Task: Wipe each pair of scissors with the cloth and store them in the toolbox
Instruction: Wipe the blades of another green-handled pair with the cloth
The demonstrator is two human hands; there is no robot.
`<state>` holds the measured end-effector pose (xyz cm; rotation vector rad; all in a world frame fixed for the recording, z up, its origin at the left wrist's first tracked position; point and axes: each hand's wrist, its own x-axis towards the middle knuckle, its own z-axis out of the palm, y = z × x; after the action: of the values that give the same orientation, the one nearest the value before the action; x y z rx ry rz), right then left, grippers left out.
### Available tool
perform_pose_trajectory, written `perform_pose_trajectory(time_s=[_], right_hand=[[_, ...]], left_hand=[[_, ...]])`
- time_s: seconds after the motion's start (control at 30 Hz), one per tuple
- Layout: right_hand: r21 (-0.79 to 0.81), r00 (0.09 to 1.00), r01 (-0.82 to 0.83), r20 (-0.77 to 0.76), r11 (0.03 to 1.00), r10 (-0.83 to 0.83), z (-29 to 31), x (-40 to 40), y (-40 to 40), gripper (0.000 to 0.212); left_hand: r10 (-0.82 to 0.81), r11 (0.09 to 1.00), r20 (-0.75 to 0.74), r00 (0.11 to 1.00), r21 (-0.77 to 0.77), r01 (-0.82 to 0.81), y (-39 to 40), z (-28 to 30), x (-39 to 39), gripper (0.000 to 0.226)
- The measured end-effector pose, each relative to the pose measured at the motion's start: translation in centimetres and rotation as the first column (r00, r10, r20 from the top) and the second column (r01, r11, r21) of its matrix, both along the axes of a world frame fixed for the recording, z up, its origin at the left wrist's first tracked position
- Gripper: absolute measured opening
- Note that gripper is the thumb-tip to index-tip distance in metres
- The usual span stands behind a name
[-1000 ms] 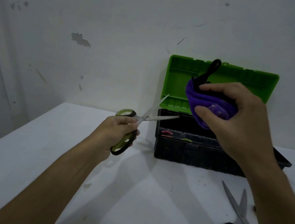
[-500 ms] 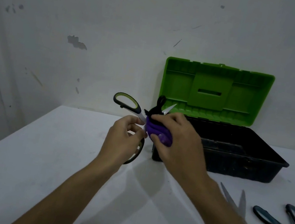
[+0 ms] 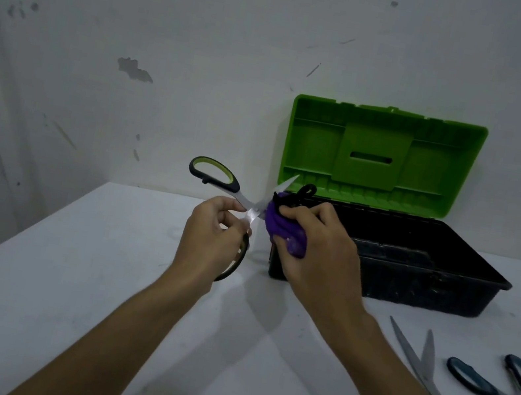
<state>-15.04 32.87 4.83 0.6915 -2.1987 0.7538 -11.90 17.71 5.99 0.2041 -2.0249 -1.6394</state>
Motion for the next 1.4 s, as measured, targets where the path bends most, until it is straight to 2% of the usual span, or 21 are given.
perform_pose_trajectory(time_s=[0.2, 0.33, 0.47, 0.53, 0.7, 0.8, 0.9, 1.0, 1.2, 1.3, 1.4], right_hand=[[0.067, 0.986, 0.061, 0.152, 0.996, -0.071, 0.6, -0.1, 1.3, 0.043], [0.026, 0.997, -0.026, 0.074, 0.999, 0.024, 1.9, 0.3, 1.2, 0.049], [0.109, 0.99, -0.132, 0.058, 0.985, 0.126, 1.3, 0.8, 0.0, 0.052], [0.113, 0.992, -0.125, 0.048, 0.986, 0.12, 1.0, 0.5, 0.3, 0.05], [0.163, 0.994, -0.005, 0.104, 0.987, -0.013, 1.9, -0.7, 2.4, 0.041], [0.125, 0.997, -0.064, 0.053, 0.99, 0.057, 2.6, -0.4, 2.6, 0.05], [0.259, 0.99, -0.138, 0.042, 0.956, 0.132, 2.5, 0.4, 1.3, 0.065], [0.339, 0.991, -0.133, 0.058, 0.931, 0.121, 1.6, 0.7, 0.7, 0.065], [0.435, 0.992, -0.036, 0.122, 0.9, -0.019, 2.5, 0.2, 1.7, 0.063], [0.37, 0.993, 0.019, 0.104, 0.929, -0.062, 3.3, 0.4, 2.4, 0.062], [0.338, 0.996, -0.057, 0.082, 0.94, 0.031, 3.0, 0.8, 1.6, 0.062]], left_hand=[[0.048, 0.997, 0.009, 0.999, -0.059, -0.047, -0.9, -0.6, 0.0, 0.017], [0.024, 0.99, 0.003, 1.0, -0.141, -0.024, -1.2, -0.6, 0.0, 0.016], [0.003, 0.977, -0.021, 1.0, -0.214, -0.007, -0.2, -0.2, 0.4, 0.012], [0.015, 0.983, -0.029, 0.999, -0.18, -0.02, -0.6, 0.3, 0.4, 0.013], [0.103, 0.98, -0.063, 0.993, -0.163, -0.112, -3.1, 1.2, 0.4, 0.017], [0.083, 0.978, -0.017, 0.996, -0.19, -0.085, -3.6, 1.0, 0.3, 0.014], [0.021, 0.965, 0.001, 1.0, -0.263, -0.02, -2.3, 0.4, 0.4, 0.009], [0.003, 0.952, 0.008, 1.0, -0.305, 0.0, -1.8, 0.2, 0.2, 0.01], [0.003, 0.963, 0.039, 0.999, -0.268, 0.008, -2.5, 0.1, 0.2, 0.021], [0.005, 0.96, 0.03, 1.0, -0.28, 0.004, -2.6, 0.0, 0.1, 0.016], [-0.023, 0.935, 0.029, 0.999, -0.352, 0.031, -2.0, -0.2, 0.1, 0.011]])
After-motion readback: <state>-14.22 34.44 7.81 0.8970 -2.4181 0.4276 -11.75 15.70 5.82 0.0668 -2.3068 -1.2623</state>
